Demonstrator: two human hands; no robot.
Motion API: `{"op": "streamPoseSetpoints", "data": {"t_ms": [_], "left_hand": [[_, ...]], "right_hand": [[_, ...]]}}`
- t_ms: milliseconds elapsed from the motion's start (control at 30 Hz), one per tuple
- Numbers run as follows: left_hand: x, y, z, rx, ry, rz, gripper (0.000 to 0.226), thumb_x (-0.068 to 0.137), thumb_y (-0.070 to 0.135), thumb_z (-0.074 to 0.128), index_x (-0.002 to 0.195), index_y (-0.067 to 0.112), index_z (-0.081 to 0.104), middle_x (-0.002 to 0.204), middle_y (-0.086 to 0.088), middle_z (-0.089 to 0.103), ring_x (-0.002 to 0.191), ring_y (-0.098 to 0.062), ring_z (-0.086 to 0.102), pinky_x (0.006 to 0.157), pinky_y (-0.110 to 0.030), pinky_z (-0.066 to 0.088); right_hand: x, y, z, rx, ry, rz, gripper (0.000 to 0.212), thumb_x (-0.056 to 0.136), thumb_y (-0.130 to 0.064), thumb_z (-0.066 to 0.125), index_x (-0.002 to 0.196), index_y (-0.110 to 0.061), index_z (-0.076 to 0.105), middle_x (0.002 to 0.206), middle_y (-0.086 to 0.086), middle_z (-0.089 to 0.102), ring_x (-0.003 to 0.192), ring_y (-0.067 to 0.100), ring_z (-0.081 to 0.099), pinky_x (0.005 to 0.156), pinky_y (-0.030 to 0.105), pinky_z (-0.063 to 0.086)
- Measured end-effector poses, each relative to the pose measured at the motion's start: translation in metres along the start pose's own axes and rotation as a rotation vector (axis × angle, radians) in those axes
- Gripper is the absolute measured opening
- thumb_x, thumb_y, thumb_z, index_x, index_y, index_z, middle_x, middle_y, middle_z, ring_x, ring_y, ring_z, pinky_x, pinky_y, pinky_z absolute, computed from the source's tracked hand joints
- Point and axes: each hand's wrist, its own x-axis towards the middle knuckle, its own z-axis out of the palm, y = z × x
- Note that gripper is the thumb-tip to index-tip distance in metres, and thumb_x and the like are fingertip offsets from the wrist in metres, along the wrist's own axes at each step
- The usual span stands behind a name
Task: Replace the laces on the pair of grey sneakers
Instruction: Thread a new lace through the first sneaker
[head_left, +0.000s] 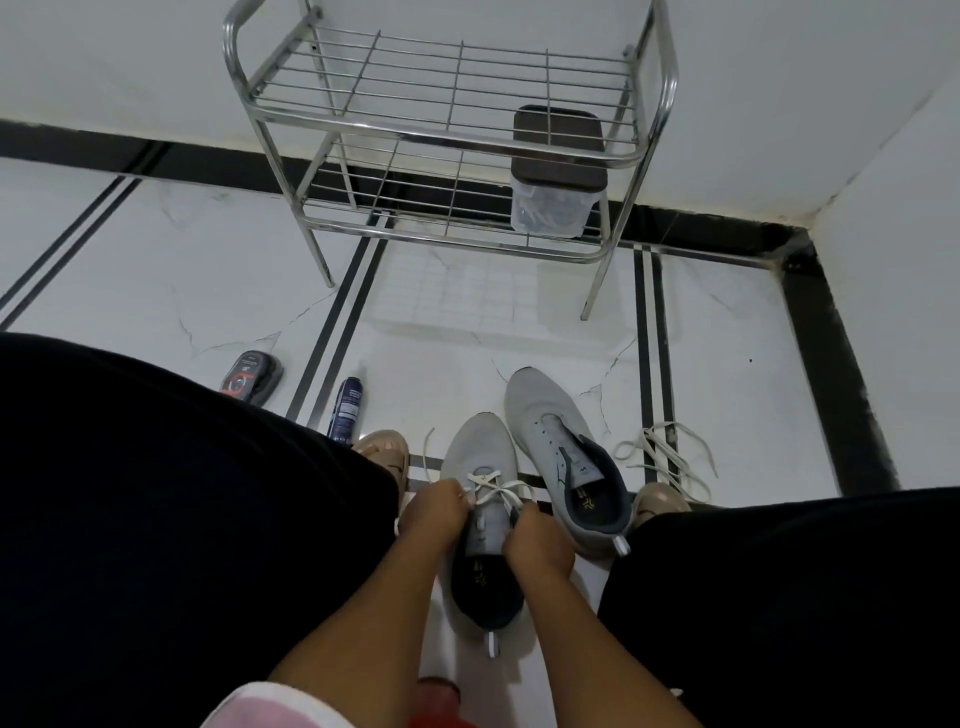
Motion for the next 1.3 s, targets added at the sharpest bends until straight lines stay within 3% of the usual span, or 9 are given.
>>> {"op": "streamPoseSetpoints", "data": {"t_ms": [100,167,233,300,400,533,800,1000,1300], "left_hand": [[-0.002,0.001,-0.003,-0.263,0.043,-0.104,0.032,0.098,0.027,0.046,0.117,0.006,0.06,0.121,-0.015,0.062,0.112,-0.032,0.059,0.089,-0.035,0.049],[0.006,0.002,-0.019,-0.82,0.167,-0.252,0.034,0.098,0.012,0.041,0.125,-0.002,0.055,0.128,-0.02,0.058,0.114,-0.035,0.058,0.085,-0.032,0.051],[0.007,0.003,-0.038,-1.428,0.218,-0.273,0.042,0.094,0.003,0.037,0.133,-0.009,0.045,0.136,-0.028,0.049,0.093,-0.03,0.066,0.063,-0.021,0.048],[0.016,-0.005,-0.049,-1.574,0.271,-0.233,0.047,0.089,0.0,0.037,0.135,-0.011,0.04,0.139,-0.034,0.041,0.058,-0.019,0.059,0.055,-0.016,0.045],[0.019,-0.005,-0.044,-0.806,0.328,-0.214,0.03,0.087,0.011,0.052,0.113,-0.004,0.053,0.116,-0.03,0.06,0.072,-0.029,0.064,0.065,-0.034,0.055],[0.008,-0.001,-0.013,0.033,0.022,-0.03,0.037,0.097,0.033,0.046,0.117,0.005,0.058,0.123,-0.014,0.06,0.113,-0.031,0.057,0.09,-0.033,0.048],[-0.002,-0.014,-0.01,-0.04,0.111,-0.28,0.036,0.093,0.031,0.048,0.121,0.013,0.062,0.126,-0.011,0.059,0.114,-0.031,0.058,0.093,-0.037,0.05],[0.003,-0.012,-0.001,0.263,0.283,-0.065,0.031,0.095,0.038,0.047,0.121,0.029,0.062,0.134,-0.004,0.044,0.123,-0.027,0.043,0.095,-0.041,0.041],[0.006,0.013,-0.017,-0.091,0.047,-0.136,0.039,0.093,0.022,0.049,0.128,0.007,0.055,0.137,-0.015,0.05,0.127,-0.032,0.046,0.101,-0.037,0.04]], "right_hand": [[-0.001,0.0,-0.001,0.014,0.002,0.01,0.031,0.098,-0.02,0.044,0.128,-0.014,0.049,0.128,0.008,0.059,0.116,0.026,0.058,0.083,0.034,0.048],[-0.001,0.0,-0.002,0.037,-0.003,0.028,0.031,0.098,-0.021,0.046,0.127,-0.014,0.05,0.127,0.007,0.059,0.116,0.026,0.058,0.082,0.034,0.049],[-0.001,0.0,-0.003,0.067,-0.006,0.051,0.031,0.097,-0.022,0.047,0.127,-0.015,0.05,0.127,0.007,0.059,0.115,0.026,0.058,0.082,0.034,0.049],[-0.001,0.0,-0.004,0.083,-0.005,0.063,0.032,0.096,-0.022,0.049,0.127,-0.016,0.051,0.127,0.007,0.059,0.115,0.026,0.058,0.083,0.034,0.049],[-0.001,-0.001,-0.004,0.093,-0.008,0.077,0.034,0.095,-0.022,0.05,0.128,-0.016,0.051,0.128,0.007,0.059,0.116,0.027,0.058,0.084,0.034,0.049],[0.0,-0.002,-0.005,0.097,-0.009,0.086,0.035,0.094,-0.022,0.051,0.129,-0.015,0.051,0.128,0.007,0.059,0.116,0.027,0.058,0.085,0.035,0.05],[0.002,0.0,-0.005,0.056,0.01,0.082,0.035,0.096,-0.021,0.049,0.13,-0.013,0.048,0.13,0.008,0.058,0.117,0.026,0.058,0.083,0.036,0.05],[0.003,0.001,-0.004,0.008,0.015,0.019,0.035,0.095,-0.022,0.051,0.129,-0.012,0.046,0.13,0.008,0.056,0.118,0.025,0.057,0.084,0.034,0.049],[0.005,0.003,-0.009,0.055,-0.008,-0.031,0.032,0.095,-0.029,0.051,0.123,-0.013,0.051,0.128,0.009,0.057,0.117,0.027,0.056,0.084,0.034,0.047]]}}
